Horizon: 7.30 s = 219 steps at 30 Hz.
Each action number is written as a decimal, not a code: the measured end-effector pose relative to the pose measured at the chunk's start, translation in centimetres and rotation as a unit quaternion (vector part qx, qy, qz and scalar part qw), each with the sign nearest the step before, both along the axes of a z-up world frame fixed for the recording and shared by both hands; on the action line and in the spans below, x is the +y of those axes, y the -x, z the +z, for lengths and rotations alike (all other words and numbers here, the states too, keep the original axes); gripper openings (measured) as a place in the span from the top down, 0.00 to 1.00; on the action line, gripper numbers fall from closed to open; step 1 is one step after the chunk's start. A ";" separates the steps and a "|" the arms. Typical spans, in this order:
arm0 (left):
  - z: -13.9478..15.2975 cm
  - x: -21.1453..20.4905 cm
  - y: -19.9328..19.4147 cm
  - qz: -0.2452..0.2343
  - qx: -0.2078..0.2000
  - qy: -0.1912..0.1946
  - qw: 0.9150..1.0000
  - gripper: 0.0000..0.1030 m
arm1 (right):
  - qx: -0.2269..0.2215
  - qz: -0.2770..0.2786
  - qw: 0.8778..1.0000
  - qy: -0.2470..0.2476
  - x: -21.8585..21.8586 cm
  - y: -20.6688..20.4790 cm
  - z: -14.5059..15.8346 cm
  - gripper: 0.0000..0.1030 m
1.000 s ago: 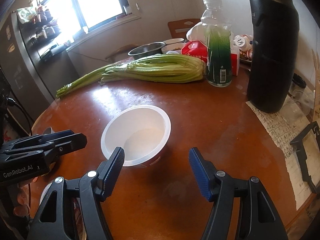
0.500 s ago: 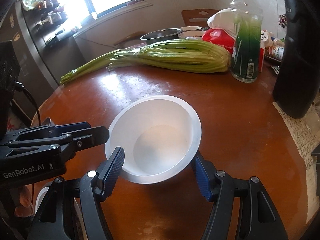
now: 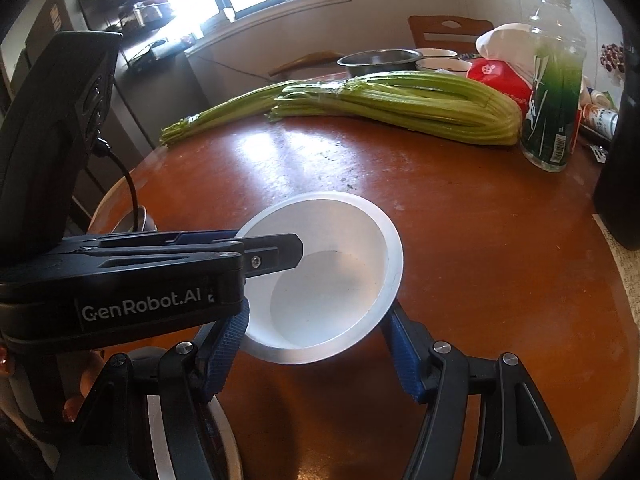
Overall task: Organize plates and bowls
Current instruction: 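Lift the small red-printed bowl with the left tool over the nested bowls, then lower the small red-printed bowl into the larger white bowl with the left tool, then release the small bowl and grasp the steel bowl rim with the left tool, then lift the nested bowl stack with the left tool toward the pink plate stack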
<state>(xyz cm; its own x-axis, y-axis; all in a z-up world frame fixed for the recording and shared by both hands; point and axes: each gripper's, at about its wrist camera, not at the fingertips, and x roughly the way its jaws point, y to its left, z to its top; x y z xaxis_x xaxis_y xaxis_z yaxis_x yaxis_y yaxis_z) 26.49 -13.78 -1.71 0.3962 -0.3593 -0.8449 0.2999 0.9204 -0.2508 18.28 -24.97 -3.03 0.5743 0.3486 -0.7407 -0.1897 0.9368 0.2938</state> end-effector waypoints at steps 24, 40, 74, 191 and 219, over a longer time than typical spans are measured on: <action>1.8 1.4 1.7 0.008 -0.031 0.008 0.999 0.58 | -0.018 0.009 1.000 -0.004 0.5 1.1 1.3 0.32; 4.5 2.7 4.7 0.014 -0.064 0.014 0.998 0.58 | -0.048 0.020 0.999 0.002 1.6 3.6 3.9 0.32; 8.0 6.1 13.0 0.028 -0.121 0.030 0.992 0.58 | -0.099 0.043 0.994 0.018 4.3 10.7 7.3 0.32; 0.3 11.7 16.0 0.077 -0.042 0.056 0.995 0.57 | 0.004 0.033 0.999 -0.014 1.9 11.5 1.2 0.32; -2.4 10.2 14.3 0.057 -0.006 0.072 0.996 0.53 | 0.043 0.074 0.995 -0.047 3.6 11.2 -1.1 0.30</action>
<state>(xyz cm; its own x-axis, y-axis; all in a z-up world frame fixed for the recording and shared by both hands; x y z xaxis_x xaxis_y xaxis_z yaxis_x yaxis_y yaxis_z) 12.24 -3.59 -4.09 0.4512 -0.4283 -0.7829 0.1985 0.9035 -0.3798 7.07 -21.41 -4.11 0.4470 0.4955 -0.7447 -0.2941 0.8677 0.4008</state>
